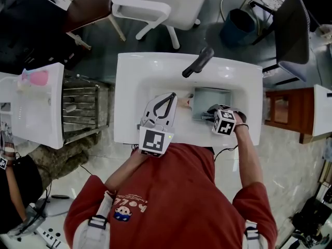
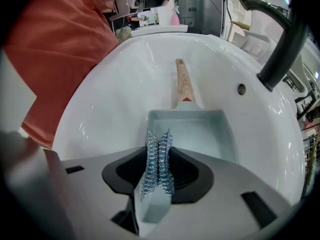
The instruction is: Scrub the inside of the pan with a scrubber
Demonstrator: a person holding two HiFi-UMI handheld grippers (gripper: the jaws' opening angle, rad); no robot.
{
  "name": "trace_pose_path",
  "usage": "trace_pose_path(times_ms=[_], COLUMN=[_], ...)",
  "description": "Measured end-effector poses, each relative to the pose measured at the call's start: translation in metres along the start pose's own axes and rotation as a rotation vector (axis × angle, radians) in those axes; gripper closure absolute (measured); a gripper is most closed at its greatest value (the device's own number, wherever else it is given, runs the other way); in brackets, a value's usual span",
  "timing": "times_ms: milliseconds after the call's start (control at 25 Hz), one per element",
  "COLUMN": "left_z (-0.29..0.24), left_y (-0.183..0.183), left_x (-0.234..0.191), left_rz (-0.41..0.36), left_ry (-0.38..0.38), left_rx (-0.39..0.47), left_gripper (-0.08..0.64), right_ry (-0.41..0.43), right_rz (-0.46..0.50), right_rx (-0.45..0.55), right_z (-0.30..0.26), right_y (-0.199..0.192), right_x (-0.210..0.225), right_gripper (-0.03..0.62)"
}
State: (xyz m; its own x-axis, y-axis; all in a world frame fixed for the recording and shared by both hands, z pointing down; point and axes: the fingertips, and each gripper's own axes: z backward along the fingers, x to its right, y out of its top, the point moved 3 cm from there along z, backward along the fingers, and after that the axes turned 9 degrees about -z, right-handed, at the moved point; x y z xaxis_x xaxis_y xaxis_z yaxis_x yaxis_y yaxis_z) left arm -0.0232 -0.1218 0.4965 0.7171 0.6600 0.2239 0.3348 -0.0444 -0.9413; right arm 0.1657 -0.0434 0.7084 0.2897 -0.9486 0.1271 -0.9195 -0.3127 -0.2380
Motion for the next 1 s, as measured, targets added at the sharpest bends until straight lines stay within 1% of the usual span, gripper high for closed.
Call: trace_pose_path(times_ms=[80, 200, 280, 400, 680, 800, 920, 1000], left_z=[-0.001, -0.001, -0.001, -0.001, -0.001, -0.002, -0.003, -0.003], left_y=[0.003, 0.003, 0.001, 0.001, 0.004, 0.005, 0.005, 0.005], left_x=[0.001, 0.002, 0.002, 0.001, 0.002, 0.002, 0.002, 0.002], left_rz=[0.012, 0.067, 0.053, 0.014, 0.059, 0.038, 0.049, 0.041], left_ry=[-0.003, -0.004, -0.003, -0.001, -0.009, -0.006, -0.01, -0.008], left_rx=[0.004, -0.004, -0.001, 0.004, 0.002, 0.014, 0.014, 0.014], left_gripper=[0.546, 0.546, 0.546, 0.546, 0.546, 0.546, 0.546, 0.546], right_ry=[-0.006, -0.013, -0.032, -0.086, -0.184, -0.249, -0.314, -0.346], right_rz=[0.001, 0.006, 0.015, 0.022, 0.042, 0.057, 0.079, 0.091], right_rx=[0.006, 0.014, 0.017, 0.021, 0.034, 0.048, 0.055, 0.053], right_z=[0.001, 0.001, 0.0, -0.001, -0.001, -0.001, -0.003, -0.004], right_y=[0.0, -0.001, -0.001, -0.001, 0.002, 0.004, 0.005, 0.006], right_x=[0.001, 0.0, 0.001, 0.007, 0.023, 0.033, 0.042, 0.047], right_gripper=[0.443, 0.442, 0.442, 0.442, 0.442, 0.442, 0.442, 0.442])
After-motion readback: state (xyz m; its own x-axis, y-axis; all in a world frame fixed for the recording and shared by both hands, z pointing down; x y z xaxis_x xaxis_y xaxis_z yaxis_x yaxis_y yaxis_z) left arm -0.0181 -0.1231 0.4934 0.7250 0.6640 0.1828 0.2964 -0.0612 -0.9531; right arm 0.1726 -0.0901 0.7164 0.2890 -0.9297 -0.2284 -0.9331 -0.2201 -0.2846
